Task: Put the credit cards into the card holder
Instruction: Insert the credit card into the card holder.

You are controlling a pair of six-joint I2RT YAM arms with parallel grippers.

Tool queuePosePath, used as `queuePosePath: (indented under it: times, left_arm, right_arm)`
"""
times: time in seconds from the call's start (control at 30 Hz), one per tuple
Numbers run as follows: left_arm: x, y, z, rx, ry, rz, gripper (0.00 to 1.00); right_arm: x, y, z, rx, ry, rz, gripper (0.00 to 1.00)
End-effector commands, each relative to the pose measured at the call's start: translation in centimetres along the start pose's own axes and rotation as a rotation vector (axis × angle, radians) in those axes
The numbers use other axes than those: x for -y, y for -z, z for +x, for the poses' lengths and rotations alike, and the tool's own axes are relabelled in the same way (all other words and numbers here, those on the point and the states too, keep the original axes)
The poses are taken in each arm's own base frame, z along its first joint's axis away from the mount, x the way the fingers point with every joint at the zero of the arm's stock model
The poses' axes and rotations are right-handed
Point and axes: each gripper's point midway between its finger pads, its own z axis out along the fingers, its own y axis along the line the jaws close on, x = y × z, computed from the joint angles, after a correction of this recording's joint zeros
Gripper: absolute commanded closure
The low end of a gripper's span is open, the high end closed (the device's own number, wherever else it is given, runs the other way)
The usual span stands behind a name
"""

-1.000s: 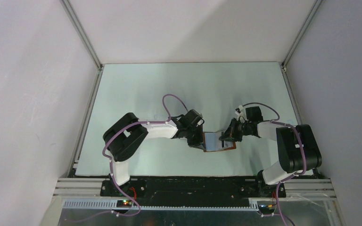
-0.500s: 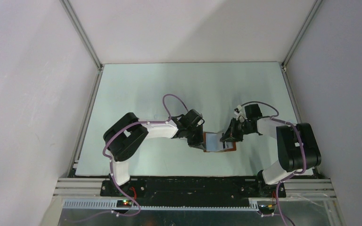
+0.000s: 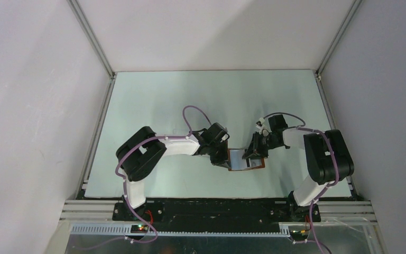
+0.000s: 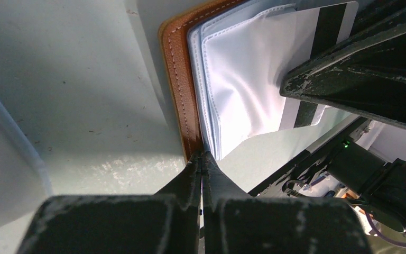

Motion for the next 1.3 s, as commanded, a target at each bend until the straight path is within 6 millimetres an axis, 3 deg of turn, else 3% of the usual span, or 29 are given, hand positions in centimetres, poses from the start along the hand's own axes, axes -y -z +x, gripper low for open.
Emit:
queuePosePath:
  times: [0.0,0.23,0.8,1.07,1.27]
  left_arm:
    - [-3.1,-1.6,1.6,-0.055,-0.011,-0.103,1.0]
    - [-3.2,-1.6,1.6,-0.057,-0.01,-0.103,1.0]
    - [-3.2,-1.6,1.6,-0.063,-0.012,-0.107,1.0]
    - [-3.4,-1.6,1.7,-0.064,-0.01,-0.112,1.0]
    - [-3.3,-1.6,1.7,-0.065,-0.011,-0.111,1.0]
  right_arm:
    - [0.7,-0.2,1.7,-0.081,0.005,0.1,0.78]
    - [0.4,0.6,0.9,-0.079,0.037,0.236,0.54]
    - [0.1,1.9,0.5,-0.059,0.13,0.444,0.27]
    - [-0.1,1.2,0.6,-0.068,0.121,0.423,0.24]
    - [-1.4,-0.6,0.7,-0.091,0.102,0.335,0.3]
